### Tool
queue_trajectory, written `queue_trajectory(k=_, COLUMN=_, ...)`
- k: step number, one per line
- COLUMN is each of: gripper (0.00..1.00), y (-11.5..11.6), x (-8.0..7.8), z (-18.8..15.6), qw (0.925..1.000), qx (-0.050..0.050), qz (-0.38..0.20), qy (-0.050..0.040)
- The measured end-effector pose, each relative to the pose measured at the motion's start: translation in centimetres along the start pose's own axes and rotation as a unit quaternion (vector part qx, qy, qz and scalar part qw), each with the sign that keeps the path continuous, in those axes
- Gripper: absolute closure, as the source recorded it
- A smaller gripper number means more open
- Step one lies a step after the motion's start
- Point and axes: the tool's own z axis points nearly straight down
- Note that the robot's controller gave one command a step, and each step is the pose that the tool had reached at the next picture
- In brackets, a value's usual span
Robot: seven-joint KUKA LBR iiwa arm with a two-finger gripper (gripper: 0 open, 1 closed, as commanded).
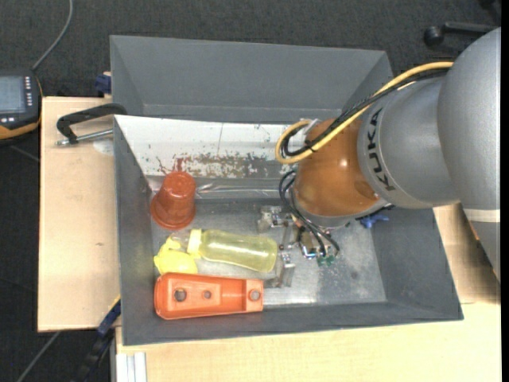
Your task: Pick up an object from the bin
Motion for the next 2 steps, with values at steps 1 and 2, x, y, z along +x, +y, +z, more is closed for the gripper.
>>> queue_trajectory(k=1, gripper=1.00, y=2.65, x=-1.97, z=0.19, qw=0.9999, qx=-0.001, qz=0.013, qy=-0.0026)
queue_trajectory(k=2, gripper=1.00, y=2.65, x=-1.96, z=0.19, qw=0.9999, qx=-0.001, qz=0.013, qy=-0.0026)
